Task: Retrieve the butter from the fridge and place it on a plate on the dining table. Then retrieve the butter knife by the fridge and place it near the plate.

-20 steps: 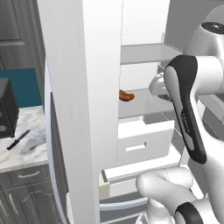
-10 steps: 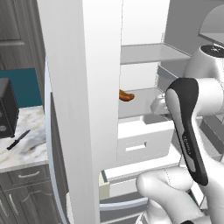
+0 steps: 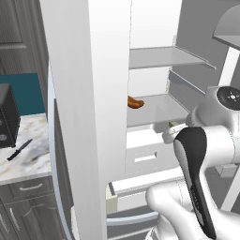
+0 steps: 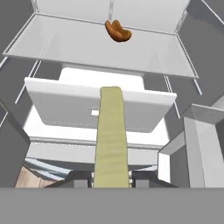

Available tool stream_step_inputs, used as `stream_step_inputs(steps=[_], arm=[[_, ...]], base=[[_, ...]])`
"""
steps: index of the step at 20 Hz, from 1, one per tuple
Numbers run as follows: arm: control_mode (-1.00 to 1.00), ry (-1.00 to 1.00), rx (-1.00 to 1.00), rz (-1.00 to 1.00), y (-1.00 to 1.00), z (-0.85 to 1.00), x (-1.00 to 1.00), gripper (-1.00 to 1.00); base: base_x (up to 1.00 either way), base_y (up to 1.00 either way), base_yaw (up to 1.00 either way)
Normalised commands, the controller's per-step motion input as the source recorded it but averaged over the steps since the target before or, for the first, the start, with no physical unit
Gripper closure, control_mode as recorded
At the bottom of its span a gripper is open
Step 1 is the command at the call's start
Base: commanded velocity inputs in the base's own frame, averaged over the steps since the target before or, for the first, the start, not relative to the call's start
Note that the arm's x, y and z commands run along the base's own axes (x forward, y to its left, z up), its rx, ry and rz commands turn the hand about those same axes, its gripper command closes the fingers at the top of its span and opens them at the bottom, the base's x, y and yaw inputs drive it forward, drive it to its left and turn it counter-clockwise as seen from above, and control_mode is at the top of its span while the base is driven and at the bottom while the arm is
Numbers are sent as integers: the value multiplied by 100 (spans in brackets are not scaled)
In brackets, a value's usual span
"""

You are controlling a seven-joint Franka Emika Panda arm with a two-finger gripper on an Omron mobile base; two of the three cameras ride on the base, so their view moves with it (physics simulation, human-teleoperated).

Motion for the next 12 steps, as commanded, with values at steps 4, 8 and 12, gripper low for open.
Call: stream_step_inputs(steps=[4, 8, 12], arm=[[-100, -1, 0, 1, 0, -24, -16, 100], [-100, -4, 0, 0, 0, -3, -41, 100], [-100, -4, 0, 0, 0, 0, -51, 100]], base=[[0, 0, 0], [0, 0, 0], [0, 0, 0]])
